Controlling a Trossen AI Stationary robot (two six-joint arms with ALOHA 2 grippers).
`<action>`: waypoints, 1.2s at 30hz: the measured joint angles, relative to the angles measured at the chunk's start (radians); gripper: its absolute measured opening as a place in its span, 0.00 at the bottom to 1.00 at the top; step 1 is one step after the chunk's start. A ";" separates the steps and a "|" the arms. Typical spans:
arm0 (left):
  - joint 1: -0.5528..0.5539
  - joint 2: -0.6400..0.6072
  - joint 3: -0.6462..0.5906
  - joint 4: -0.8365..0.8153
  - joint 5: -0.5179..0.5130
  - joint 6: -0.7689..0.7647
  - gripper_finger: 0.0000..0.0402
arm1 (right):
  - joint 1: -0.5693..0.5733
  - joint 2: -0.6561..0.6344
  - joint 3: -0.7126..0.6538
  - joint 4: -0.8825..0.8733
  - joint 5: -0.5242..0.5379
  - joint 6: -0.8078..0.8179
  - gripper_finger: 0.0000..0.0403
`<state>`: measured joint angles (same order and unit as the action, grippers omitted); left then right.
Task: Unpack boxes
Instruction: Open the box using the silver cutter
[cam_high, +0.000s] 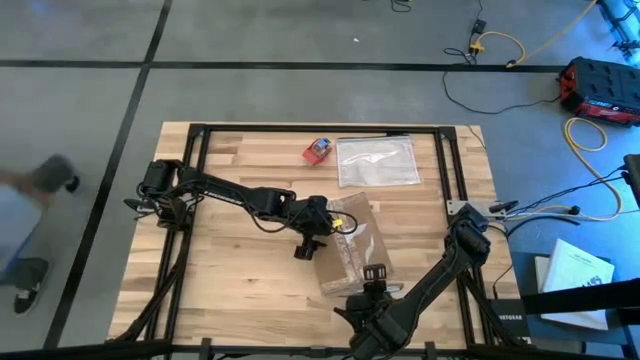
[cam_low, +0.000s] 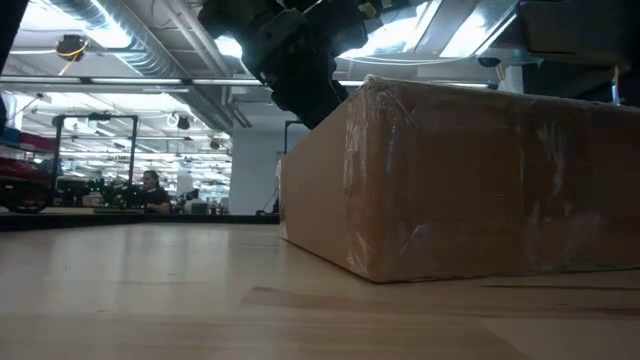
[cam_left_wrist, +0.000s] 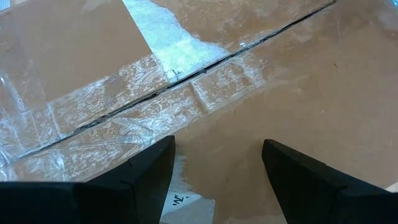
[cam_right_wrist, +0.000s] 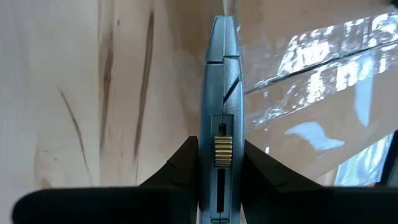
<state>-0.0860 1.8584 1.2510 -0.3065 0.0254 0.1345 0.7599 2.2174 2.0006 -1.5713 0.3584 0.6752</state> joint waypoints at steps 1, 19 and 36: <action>0.000 0.000 0.000 0.000 0.000 0.000 0.58 | 0.000 0.000 0.000 0.000 0.000 0.000 0.15; -0.005 0.000 0.000 0.000 0.003 0.004 0.58 | -0.007 -0.027 -0.042 -0.001 -0.055 0.054 0.15; -0.006 0.000 0.000 0.001 0.004 0.029 0.58 | -0.027 -0.032 -0.078 0.000 -0.060 -0.009 0.15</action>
<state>-0.0917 1.8584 1.2510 -0.3058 0.0296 0.1638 0.7328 2.1849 1.9224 -1.5711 0.2986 0.6658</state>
